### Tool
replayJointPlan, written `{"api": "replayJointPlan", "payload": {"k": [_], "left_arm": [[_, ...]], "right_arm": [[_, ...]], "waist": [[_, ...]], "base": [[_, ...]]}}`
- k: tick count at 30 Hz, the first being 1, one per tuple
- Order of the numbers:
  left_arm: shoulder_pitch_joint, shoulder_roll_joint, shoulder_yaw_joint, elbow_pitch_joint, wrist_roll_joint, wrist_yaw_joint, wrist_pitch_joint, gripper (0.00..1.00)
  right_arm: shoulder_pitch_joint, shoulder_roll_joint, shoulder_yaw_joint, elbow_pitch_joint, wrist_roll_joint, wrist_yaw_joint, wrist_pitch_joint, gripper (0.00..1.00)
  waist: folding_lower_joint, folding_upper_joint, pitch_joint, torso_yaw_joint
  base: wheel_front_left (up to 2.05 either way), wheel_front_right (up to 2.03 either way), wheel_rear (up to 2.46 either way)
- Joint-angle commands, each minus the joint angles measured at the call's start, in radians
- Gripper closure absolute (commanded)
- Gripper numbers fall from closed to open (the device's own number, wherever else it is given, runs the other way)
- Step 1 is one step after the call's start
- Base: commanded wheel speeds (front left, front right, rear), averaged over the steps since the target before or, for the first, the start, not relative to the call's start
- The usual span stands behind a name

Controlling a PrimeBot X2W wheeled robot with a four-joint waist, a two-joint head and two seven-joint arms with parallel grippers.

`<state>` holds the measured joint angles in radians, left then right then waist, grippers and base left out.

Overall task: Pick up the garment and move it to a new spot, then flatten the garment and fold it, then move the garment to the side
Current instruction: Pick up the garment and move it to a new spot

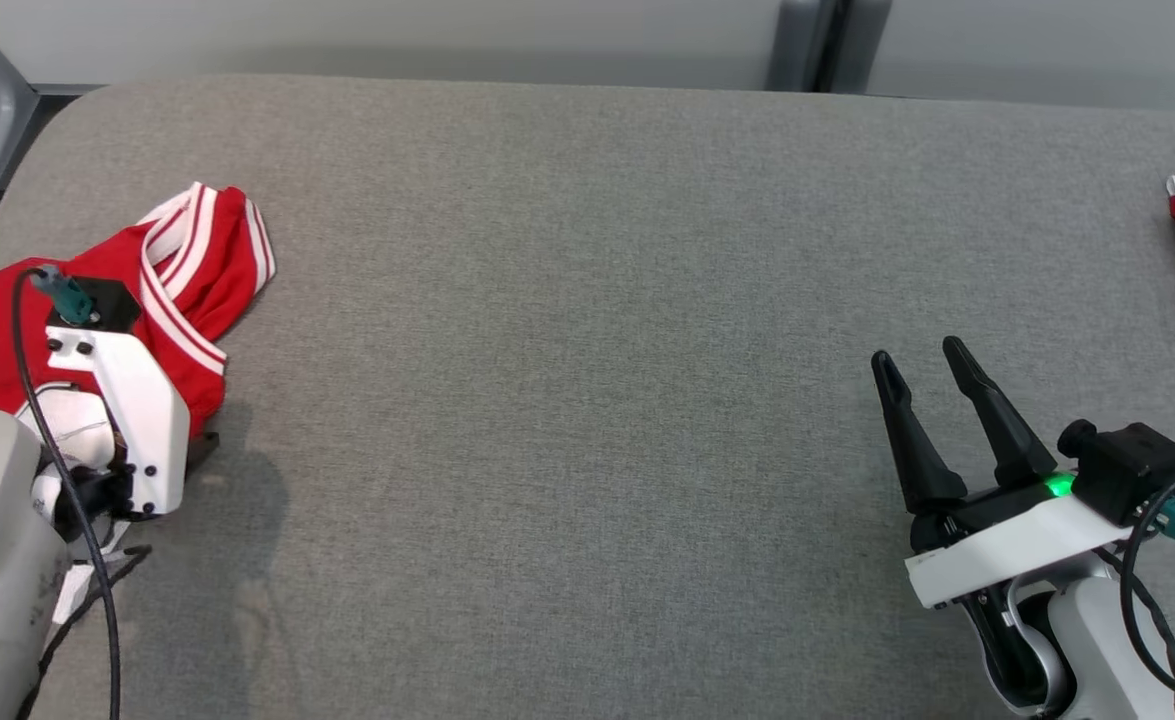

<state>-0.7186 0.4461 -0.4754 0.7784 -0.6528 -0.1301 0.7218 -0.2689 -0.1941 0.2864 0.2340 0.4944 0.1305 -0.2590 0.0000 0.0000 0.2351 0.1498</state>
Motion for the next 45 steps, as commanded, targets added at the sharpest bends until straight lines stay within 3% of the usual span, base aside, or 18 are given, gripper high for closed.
{"api": "replayJointPlan", "payload": {"k": [1,8,14,15,16,17,18,30,34,38,45], "left_arm": [[-0.031,0.012,-0.001,0.023,0.000,0.000,0.006,0.00],[-0.058,0.032,-0.005,0.113,-0.031,0.000,0.054,0.00],[-0.037,0.004,0.009,0.193,-0.071,0.001,0.074,0.00],[-0.031,0.000,0.011,0.203,-0.079,0.001,0.082,0.12],[-0.027,-0.005,0.012,0.211,-0.086,0.001,0.091,0.31],[-0.025,-0.008,0.011,0.218,-0.092,0.000,0.098,0.56],[-0.024,-0.009,0.010,0.220,-0.097,0.000,0.100,1.00],[-0.039,-0.014,0.007,0.179,-0.149,-0.001,0.065,1.00],[-0.043,-0.024,0.038,0.106,-0.251,0.000,0.090,1.00],[-0.045,0.007,0.008,0.018,-0.278,0.000,0.111,1.00],[-0.052,-0.006,-0.002,-0.103,-0.363,-0.001,0.119,1.00]], "right_arm": [[-0.016,-0.008,0.001,0.000,0.007,0.001,-0.006,0.00],[-0.037,-0.016,0.011,0.005,0.012,0.001,-0.006,0.00],[-0.042,-0.020,0.015,0.006,0.017,0.001,-0.006,0.00],[-0.042,-0.021,0.016,0.006,0.017,0.001,-0.006,0.00],[-0.042,-0.022,0.016,0.006,0.017,0.001,-0.006,0.00],[-0.042,-0.023,0.015,0.007,0.017,0.001,-0.006,0.00],[-0.042,-0.024,0.015,0.007,0.018,0.001,-0.006,0.00],[-0.029,-0.016,0.013,0.019,0.011,0.001,-0.006,0.00],[-0.017,-0.013,0.005,0.024,0.014,0.001,-0.006,0.00],[-0.011,-0.003,-0.005,0.025,0.016,0.001,-0.006,0.00],[0.013,0.020,-0.012,0.032,0.017,0.001,-0.006,0.00]], "waist": [[0.0000,0.0000,0.019,-0.023],[0.0000,0.0000,0.055,-0.069],[0.0000,0.0000,0.064,-0.091],[0.0000,0.0000,0.064,-0.093],[0.0000,0.0000,0.065,-0.095],[0.0000,0.0000,0.064,-0.096],[0.0000,0.0000,0.064,-0.096],[0.0000,0.0000,0.034,-0.086],[0.0000,0.0000,0.010,-0.082],[0.0000,0.0000,-0.026,-0.086],[0.0000,0.0000,-0.091,-0.127]], "base": [[0.00,0.00,0.00],[0.00,0.00,0.00],[0.00,0.00,0.00],[0.00,0.00,0.00],[0.00,0.00,0.00],[0.00,0.00,0.00],[0.00,0.00,0.00],[0.00,0.00,0.00],[0.00,0.00,0.00],[0.00,0.00,0.00],[0.00,0.00,0.00]]}}
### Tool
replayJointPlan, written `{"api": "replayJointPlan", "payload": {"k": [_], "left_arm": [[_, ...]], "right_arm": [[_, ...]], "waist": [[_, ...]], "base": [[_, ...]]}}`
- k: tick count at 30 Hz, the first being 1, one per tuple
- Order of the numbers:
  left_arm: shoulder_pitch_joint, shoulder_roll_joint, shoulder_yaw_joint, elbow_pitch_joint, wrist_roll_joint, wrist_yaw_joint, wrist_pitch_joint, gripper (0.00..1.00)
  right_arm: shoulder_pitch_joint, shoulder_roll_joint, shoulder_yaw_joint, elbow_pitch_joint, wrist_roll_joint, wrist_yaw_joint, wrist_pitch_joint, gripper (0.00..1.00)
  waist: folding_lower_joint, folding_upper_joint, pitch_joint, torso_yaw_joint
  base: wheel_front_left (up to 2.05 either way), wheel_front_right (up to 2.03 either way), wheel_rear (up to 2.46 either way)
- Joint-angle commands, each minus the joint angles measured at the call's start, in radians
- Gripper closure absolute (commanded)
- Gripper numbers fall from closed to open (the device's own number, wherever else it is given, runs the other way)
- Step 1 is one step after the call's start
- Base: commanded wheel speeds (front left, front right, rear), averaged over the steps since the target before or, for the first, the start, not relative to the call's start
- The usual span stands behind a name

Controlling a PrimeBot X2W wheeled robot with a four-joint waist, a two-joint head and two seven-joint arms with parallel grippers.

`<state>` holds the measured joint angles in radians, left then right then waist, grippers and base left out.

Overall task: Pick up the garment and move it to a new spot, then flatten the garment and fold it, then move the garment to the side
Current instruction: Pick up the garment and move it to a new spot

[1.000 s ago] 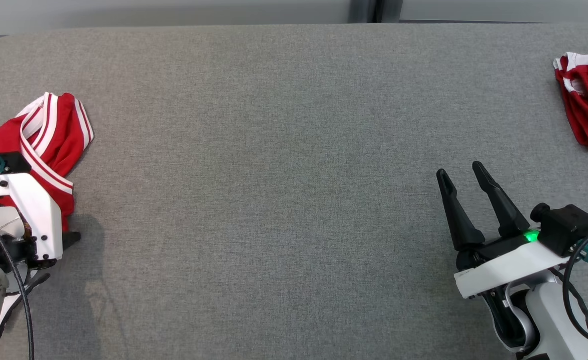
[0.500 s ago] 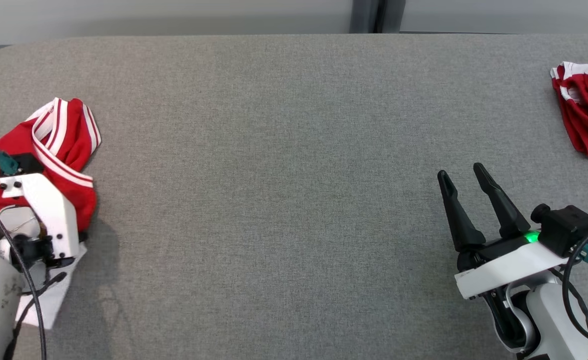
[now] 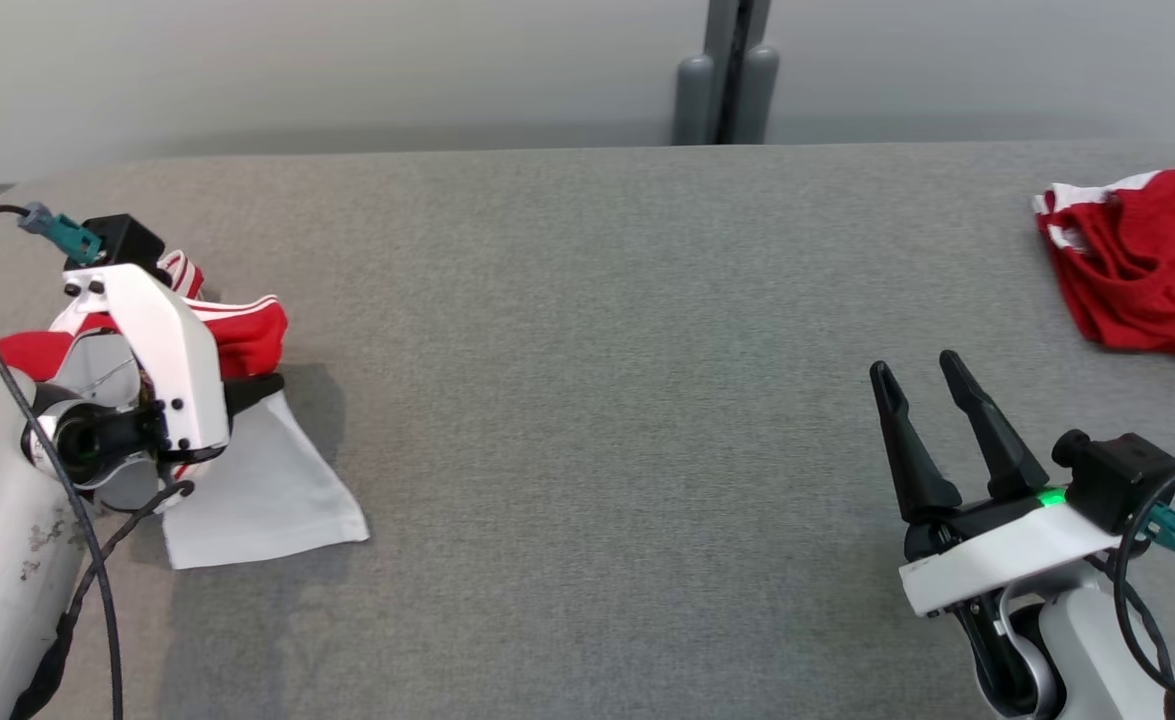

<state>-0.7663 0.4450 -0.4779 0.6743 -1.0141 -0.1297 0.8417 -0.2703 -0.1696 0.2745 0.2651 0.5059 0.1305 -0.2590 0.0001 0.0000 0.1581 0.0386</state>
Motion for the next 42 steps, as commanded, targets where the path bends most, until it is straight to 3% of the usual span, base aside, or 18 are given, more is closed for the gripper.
{"api": "replayJointPlan", "payload": {"k": [1,9,21,42], "left_arm": [[-0.004,-0.007,-0.004,-0.014,-0.012,-0.001,0.000,1.00],[-0.018,-0.026,-0.066,-0.096,-0.028,-0.001,-0.006,1.00],[-0.076,-0.079,-0.130,-0.085,-0.053,-0.001,-0.050,1.00],[-0.246,-0.284,-0.246,0.097,-0.084,-0.001,-0.152,1.00]], "right_arm": [[0.017,-0.003,-0.001,0.002,0.006,0.001,-0.006,0.00],[0.028,0.012,-0.008,0.004,0.004,0.001,-0.006,0.00],[0.026,0.026,-0.010,0.010,0.012,0.001,-0.006,0.00],[-0.010,0.065,0.012,0.018,0.033,0.001,-0.006,0.00]], "waist": [[-0.0001,0.0000,-0.020,-0.026],[-0.0001,0.0000,-0.035,-0.128],[-0.0001,0.0000,-0.031,-0.312],[-0.0001,0.0000,0.055,-0.543]], "base": [[0.00,0.00,0.00],[0.00,0.00,0.00],[0.00,0.00,0.00],[0.00,0.00,0.00]]}}
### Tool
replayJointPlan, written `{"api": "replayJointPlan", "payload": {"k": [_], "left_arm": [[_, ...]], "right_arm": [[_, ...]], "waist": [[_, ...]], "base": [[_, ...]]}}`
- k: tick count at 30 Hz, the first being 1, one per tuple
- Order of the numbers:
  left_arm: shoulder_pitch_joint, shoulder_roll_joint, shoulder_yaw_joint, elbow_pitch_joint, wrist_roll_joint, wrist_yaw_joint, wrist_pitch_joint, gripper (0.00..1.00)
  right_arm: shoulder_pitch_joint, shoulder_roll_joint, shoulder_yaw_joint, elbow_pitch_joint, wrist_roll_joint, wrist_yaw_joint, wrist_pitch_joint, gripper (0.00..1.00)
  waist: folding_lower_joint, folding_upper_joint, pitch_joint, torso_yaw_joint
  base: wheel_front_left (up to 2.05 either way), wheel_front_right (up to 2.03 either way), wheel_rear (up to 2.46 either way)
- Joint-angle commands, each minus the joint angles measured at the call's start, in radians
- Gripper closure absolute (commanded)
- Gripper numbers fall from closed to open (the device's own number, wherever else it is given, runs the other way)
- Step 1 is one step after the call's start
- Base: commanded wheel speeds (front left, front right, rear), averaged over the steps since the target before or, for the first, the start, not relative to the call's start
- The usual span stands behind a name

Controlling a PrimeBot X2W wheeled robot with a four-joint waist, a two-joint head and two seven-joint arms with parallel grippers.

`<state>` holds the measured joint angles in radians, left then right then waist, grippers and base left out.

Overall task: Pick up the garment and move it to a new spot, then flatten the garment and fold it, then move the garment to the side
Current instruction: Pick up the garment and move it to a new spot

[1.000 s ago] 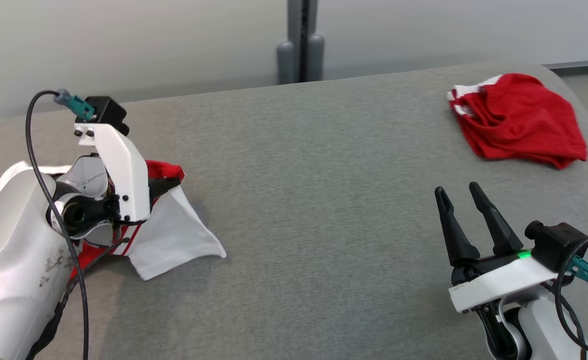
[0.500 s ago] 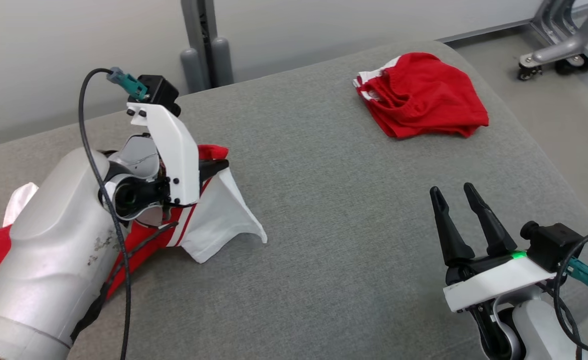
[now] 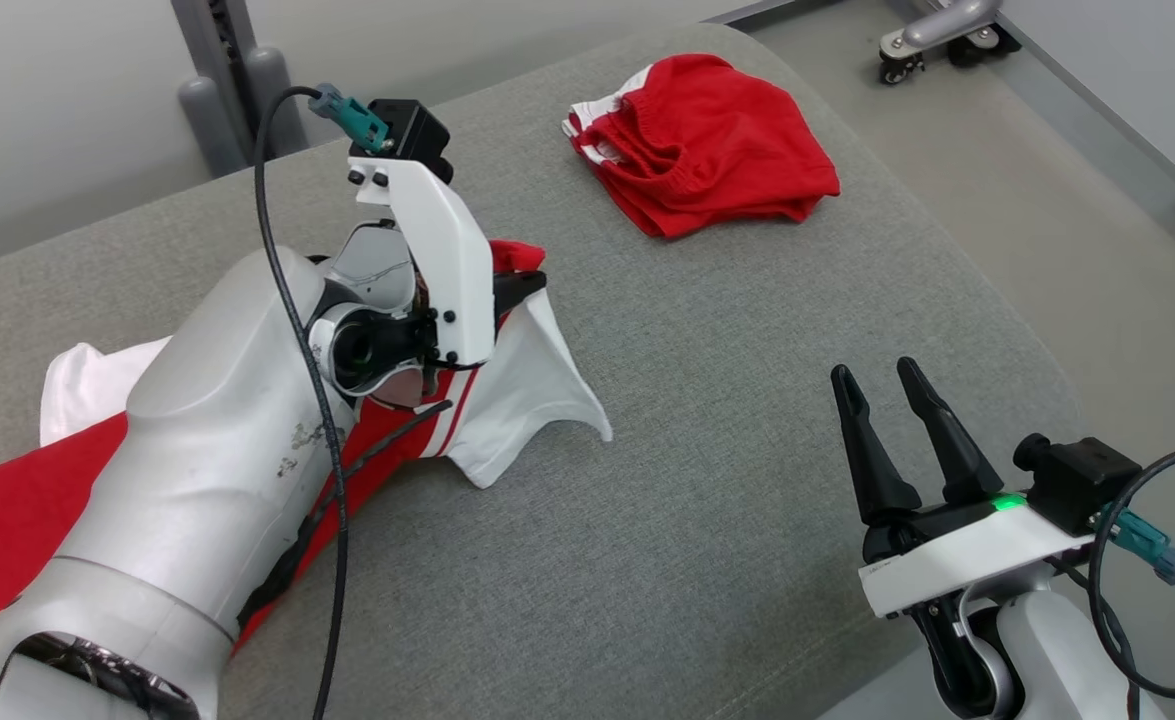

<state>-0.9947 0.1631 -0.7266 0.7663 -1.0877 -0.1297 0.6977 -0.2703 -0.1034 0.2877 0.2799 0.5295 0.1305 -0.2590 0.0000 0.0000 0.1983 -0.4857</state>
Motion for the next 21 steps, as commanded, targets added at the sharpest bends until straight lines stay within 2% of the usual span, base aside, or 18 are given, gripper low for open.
{"api": "replayJointPlan", "payload": {"k": [1,7,15,16,18,21], "left_arm": [[-0.028,-0.013,0.003,0.013,-0.015,-0.001,-0.018,1.00],[-0.062,-0.067,-0.032,0.080,-0.026,-0.001,-0.071,1.00],[-0.082,-0.092,-0.096,0.106,-0.054,-0.001,-0.114,1.00],[-0.084,-0.094,-0.107,0.105,-0.057,-0.001,-0.116,0.71],[-0.081,-0.098,-0.132,0.089,-0.069,-0.001,-0.108,0.00],[-0.091,-0.087,-0.154,0.072,-0.079,-0.001,-0.121,0.00]], "right_arm": [[-0.010,0.001,0.000,0.004,0.009,0.001,-0.006,0.00],[-0.024,0.009,0.015,0.009,0.013,0.001,-0.006,0.00],[-0.031,0.008,0.020,0.012,0.012,0.001,-0.006,0.00],[-0.032,0.005,0.019,0.013,0.011,0.001,-0.006,0.00],[-0.035,0.001,0.018,0.014,0.008,0.001,-0.006,0.00],[-0.042,-0.008,0.019,0.015,0.005,0.001,-0.006,0.00]], "waist": [[0.0000,0.0000,0.018,-0.024],[0.0000,0.0000,0.034,-0.048],[0.0000,0.0000,0.045,-0.031],[0.0000,0.0000,0.044,-0.024],[0.0000,0.0000,0.042,-0.007],[0.0000,0.0000,0.034,0.020]], "base": [[0.00,0.00,0.00],[0.00,0.00,0.00],[0.00,0.00,0.00],[0.00,0.00,0.00],[0.00,0.00,0.00],[0.00,0.00,0.00]]}}
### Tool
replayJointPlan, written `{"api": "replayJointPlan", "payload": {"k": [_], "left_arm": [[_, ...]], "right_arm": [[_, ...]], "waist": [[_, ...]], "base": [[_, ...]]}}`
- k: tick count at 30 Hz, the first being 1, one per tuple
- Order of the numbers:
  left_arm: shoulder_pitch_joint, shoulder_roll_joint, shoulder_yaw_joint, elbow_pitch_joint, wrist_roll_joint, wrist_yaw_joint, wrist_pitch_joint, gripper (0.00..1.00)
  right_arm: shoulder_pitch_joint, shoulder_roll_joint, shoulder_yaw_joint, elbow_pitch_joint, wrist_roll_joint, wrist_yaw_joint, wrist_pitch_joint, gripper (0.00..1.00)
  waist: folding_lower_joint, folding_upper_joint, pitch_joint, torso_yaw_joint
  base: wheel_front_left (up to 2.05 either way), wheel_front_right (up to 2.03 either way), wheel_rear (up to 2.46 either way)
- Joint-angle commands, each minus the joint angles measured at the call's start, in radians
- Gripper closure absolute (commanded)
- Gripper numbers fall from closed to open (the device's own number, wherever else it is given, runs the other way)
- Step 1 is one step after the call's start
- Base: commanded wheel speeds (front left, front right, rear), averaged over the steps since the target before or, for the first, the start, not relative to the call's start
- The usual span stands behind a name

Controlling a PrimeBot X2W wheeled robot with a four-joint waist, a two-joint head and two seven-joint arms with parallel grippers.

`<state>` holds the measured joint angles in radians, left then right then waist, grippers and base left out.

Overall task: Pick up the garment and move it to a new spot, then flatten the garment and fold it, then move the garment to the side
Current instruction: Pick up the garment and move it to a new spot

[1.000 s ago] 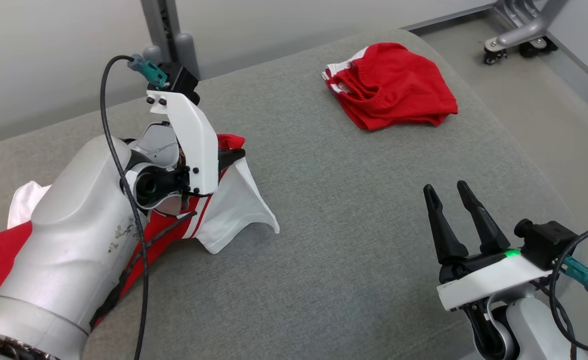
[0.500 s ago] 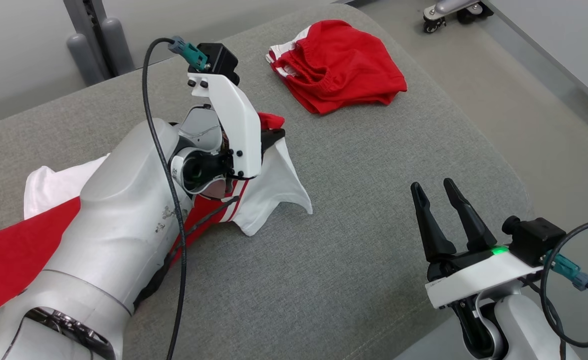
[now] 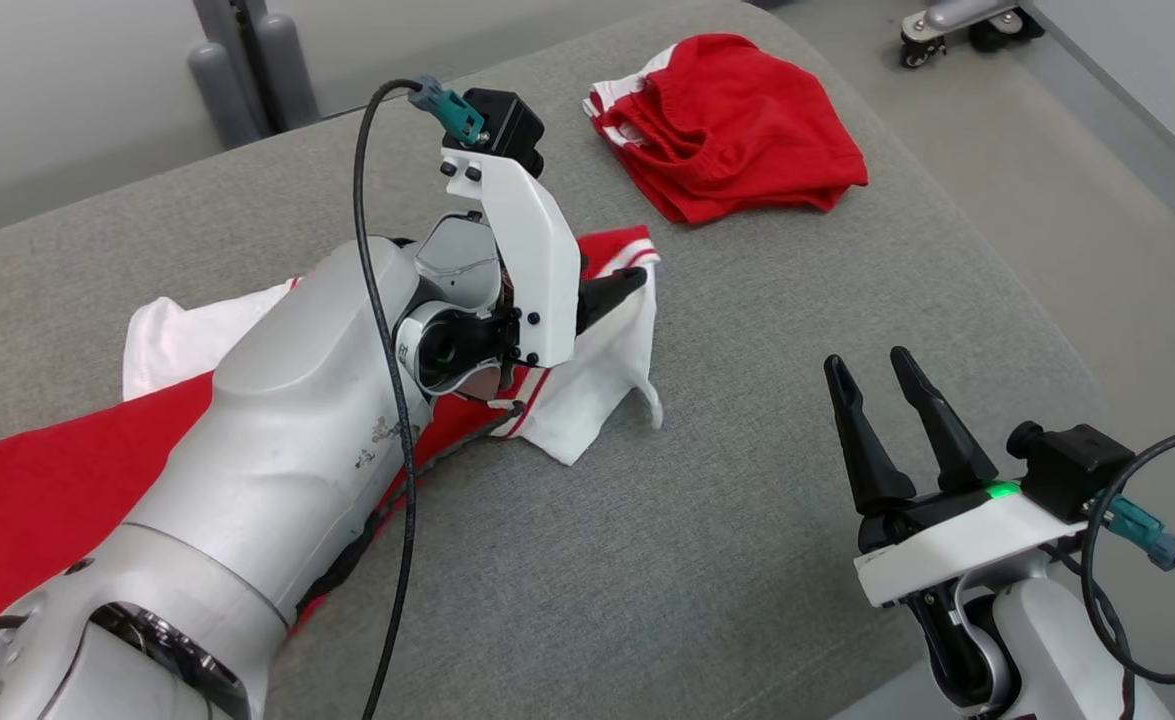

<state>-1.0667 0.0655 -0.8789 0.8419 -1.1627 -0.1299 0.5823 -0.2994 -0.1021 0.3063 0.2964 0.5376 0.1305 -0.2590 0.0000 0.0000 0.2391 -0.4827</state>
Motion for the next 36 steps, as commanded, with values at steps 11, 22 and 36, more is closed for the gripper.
{"api": "replayJointPlan", "payload": {"k": [11,22,36], "left_arm": [[-0.015,0.107,-0.059,-0.119,-0.060,-0.001,-0.074,0.00],[0.041,0.207,-0.066,-0.153,0.013,0.000,-0.355,0.00],[0.268,0.337,0.001,-0.268,0.123,0.154,-0.785,0.00]], "right_arm": [[0.017,-0.047,-0.030,0.002,-0.012,0.001,-0.006,0.00],[0.045,-0.088,-0.089,-0.004,-0.023,0.001,-0.006,0.00],[0.122,-0.122,-0.107,-0.027,-0.047,0.001,-0.006,0.00]], "waist": [[0.0000,0.0000,-0.065,0.142],[0.0000,0.0000,-0.101,0.278],[0.0000,0.0000,-0.143,0.373]], "base": [[0.00,0.00,0.00],[0.00,0.00,0.00],[0.00,0.00,0.00]]}}
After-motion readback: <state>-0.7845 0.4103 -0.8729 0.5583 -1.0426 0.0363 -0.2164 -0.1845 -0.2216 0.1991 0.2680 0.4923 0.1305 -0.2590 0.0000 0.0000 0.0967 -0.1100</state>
